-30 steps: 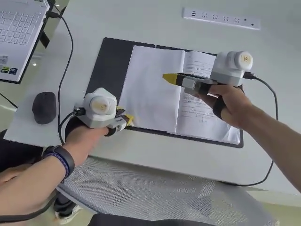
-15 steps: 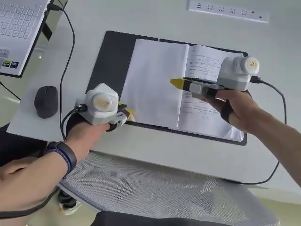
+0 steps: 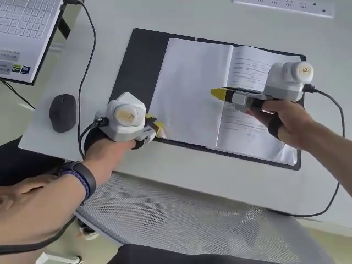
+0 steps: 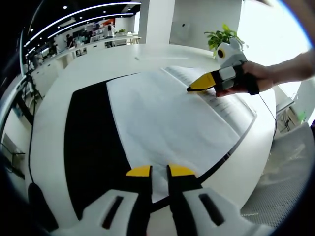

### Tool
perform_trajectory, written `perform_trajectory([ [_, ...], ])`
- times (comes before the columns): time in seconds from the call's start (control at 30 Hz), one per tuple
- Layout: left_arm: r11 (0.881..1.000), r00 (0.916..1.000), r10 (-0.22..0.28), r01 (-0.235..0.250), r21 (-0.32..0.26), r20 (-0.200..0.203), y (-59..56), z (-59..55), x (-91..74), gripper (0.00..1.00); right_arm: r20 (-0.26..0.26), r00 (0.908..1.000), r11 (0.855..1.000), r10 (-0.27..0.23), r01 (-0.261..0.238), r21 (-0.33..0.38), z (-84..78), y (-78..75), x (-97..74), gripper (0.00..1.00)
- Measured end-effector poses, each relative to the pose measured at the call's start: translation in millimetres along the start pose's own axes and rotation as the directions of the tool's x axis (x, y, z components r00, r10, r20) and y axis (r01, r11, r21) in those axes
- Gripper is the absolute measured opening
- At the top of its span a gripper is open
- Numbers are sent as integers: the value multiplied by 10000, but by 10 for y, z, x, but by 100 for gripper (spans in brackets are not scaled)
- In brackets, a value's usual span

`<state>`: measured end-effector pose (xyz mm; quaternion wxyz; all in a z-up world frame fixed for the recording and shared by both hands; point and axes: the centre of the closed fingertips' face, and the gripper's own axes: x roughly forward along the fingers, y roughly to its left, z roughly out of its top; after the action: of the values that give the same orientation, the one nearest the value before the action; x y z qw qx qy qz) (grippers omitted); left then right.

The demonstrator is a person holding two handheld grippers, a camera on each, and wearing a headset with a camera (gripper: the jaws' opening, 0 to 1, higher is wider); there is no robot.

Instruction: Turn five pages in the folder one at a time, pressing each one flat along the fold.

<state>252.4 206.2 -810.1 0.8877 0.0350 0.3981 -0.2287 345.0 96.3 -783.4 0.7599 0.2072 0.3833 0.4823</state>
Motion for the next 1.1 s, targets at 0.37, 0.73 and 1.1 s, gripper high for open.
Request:
perform_trajectory([
  [0.37,9999,9999,99,-99,-78,53,-12,18,-8,8,473,9987,9992,211,-226,315,12,-138,-41,0],
  [0.73,9998,9999,124,-123,-185,88,-4,35,-21,7,45,9978,9978,664,-664,68,25,-151,-8,0],
  [1.1,9996,9999,135,-132,-268,91,10,34,-17,7,700,9968,9989,374,-393,263,365,-390,119,0],
])
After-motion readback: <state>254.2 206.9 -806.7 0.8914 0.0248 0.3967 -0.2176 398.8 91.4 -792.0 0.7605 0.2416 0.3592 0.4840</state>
